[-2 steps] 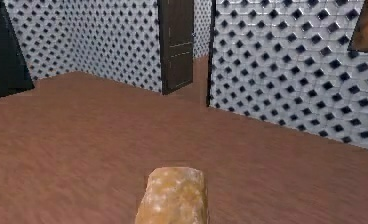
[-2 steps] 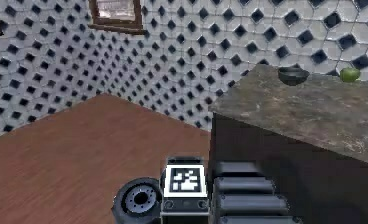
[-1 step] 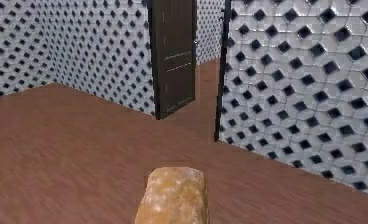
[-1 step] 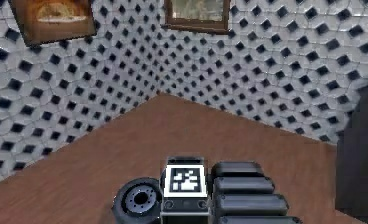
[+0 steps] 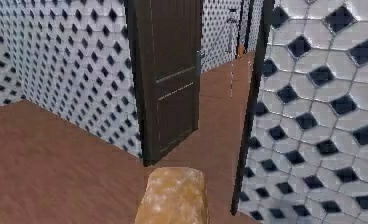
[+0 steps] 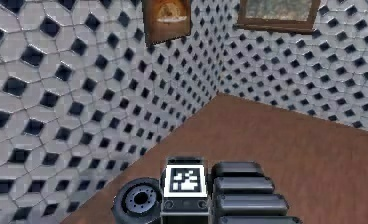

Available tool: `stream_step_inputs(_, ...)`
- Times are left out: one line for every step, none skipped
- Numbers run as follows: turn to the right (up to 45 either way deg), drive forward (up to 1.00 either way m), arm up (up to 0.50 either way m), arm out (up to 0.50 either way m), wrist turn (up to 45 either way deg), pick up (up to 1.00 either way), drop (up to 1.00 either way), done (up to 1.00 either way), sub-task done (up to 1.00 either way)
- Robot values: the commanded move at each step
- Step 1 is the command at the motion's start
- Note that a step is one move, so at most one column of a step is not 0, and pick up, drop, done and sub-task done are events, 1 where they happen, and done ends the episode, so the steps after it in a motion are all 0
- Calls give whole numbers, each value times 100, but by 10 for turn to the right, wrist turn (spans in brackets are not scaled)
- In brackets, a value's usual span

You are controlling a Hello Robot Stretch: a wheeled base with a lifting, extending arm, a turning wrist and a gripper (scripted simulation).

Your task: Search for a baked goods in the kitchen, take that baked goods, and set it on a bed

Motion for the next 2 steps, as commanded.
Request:
stream_step_inputs(0,100,0,0,0,0,0,0,0)
stream_step_inputs(-60,0,0,0,0,0,0,0,0)
